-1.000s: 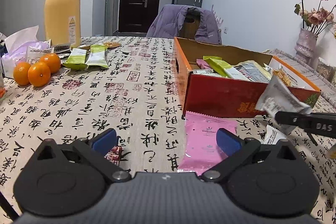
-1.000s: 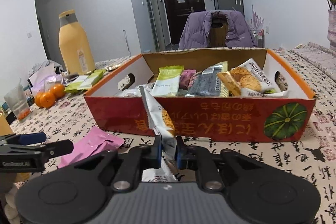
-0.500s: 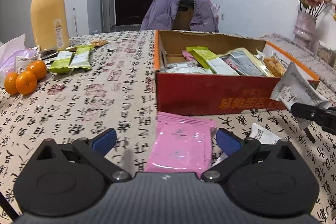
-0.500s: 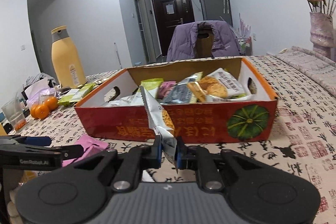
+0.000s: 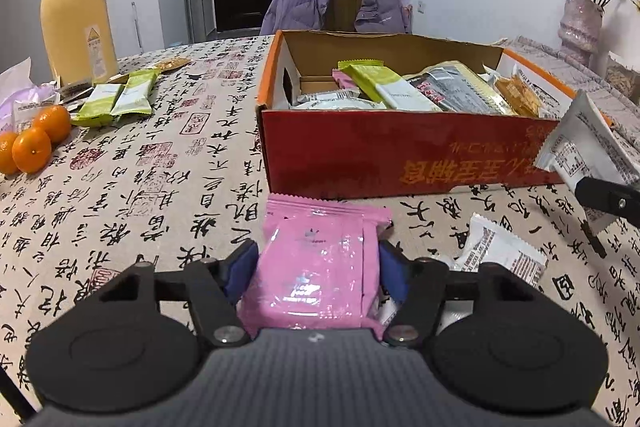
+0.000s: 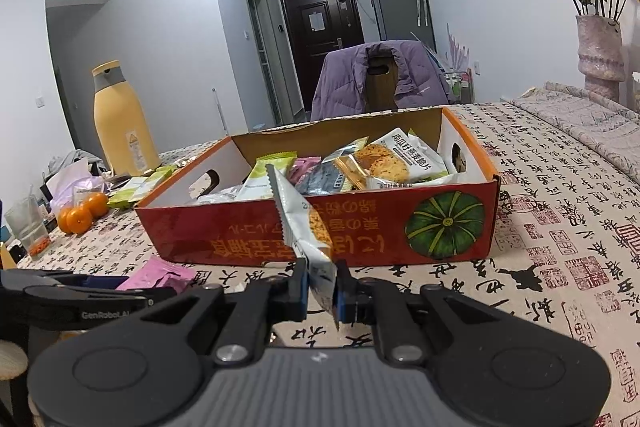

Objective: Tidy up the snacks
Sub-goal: 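Carry the pink packet and wafer packet over the box with both grippers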

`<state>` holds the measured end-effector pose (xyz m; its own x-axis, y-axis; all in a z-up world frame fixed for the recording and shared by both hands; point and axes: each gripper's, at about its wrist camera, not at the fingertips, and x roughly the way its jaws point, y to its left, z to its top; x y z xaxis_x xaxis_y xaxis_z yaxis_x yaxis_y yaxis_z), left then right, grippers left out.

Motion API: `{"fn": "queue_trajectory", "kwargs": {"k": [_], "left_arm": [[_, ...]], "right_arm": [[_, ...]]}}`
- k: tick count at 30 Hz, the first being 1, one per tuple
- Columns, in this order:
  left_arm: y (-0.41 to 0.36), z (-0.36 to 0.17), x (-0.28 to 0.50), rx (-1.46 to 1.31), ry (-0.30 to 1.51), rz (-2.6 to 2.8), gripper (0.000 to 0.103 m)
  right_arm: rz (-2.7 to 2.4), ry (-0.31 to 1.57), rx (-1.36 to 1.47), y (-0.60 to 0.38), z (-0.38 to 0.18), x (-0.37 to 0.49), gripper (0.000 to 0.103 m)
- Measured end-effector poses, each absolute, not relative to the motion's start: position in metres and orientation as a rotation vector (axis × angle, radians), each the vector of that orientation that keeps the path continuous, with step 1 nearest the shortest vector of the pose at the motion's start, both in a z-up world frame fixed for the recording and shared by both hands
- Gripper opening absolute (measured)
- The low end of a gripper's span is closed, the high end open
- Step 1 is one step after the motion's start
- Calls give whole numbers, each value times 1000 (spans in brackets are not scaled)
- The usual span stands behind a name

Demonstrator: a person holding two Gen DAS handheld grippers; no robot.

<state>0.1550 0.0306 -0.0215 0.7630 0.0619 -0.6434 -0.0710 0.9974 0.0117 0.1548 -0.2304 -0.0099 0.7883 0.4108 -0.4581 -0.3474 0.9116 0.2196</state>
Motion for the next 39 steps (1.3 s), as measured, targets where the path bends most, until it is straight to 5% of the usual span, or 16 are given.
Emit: {"fn": "queue_trajectory", "kwargs": {"k": [39], "left_arm": [[-14,68,172,-21,392,32,63]], "right_arm": [[402,338,76,-233,42,189,12]]}}
